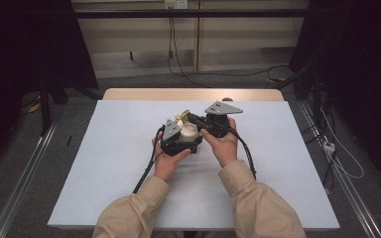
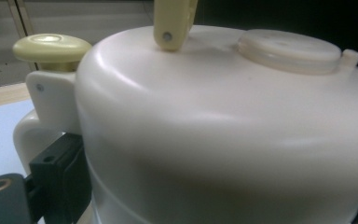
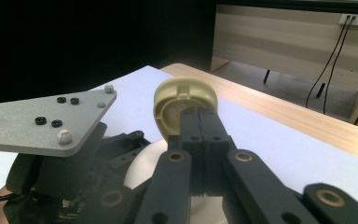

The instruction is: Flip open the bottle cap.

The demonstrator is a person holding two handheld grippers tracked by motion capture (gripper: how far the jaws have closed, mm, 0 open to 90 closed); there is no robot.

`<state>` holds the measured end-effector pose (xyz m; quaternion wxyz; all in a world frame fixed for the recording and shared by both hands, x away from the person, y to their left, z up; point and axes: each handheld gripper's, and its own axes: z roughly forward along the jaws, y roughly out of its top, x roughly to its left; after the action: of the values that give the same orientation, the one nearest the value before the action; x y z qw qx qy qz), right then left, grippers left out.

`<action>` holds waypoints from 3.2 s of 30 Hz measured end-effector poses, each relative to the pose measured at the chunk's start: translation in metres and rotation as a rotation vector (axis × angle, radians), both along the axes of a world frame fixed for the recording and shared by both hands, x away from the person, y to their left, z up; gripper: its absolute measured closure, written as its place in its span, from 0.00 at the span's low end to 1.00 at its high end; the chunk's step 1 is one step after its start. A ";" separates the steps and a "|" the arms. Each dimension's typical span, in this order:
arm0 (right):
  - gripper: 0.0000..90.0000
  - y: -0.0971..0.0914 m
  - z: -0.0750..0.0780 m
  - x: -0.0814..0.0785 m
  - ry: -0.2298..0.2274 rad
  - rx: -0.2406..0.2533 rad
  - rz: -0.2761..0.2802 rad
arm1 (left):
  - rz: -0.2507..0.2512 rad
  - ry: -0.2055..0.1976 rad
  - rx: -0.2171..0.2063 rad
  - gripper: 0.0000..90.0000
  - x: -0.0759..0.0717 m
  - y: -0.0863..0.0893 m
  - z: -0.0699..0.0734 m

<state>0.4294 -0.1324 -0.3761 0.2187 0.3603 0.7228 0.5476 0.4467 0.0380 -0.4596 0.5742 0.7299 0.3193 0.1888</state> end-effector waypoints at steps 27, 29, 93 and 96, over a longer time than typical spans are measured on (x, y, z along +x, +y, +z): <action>0.88 -0.006 0.005 -0.006 -0.018 -0.016 -0.001 | -0.008 0.005 0.001 0.06 0.001 0.001 0.000; 0.84 -0.009 0.005 -0.009 -0.021 -0.011 0.008 | -0.008 0.007 0.001 0.06 0.000 0.001 0.000; 0.15 -0.108 -0.058 -0.108 -0.001 -0.052 -0.108 | -0.086 0.097 0.090 0.06 -0.061 0.127 0.022; 0.15 -0.110 -0.060 -0.110 0.002 -0.052 -0.109 | -0.078 0.099 0.089 0.06 -0.064 0.133 0.021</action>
<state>0.3193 -0.2419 -0.4358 0.2567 0.3937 0.7163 0.5158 0.3830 0.1714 -0.4391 0.5316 0.7750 0.3100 0.1441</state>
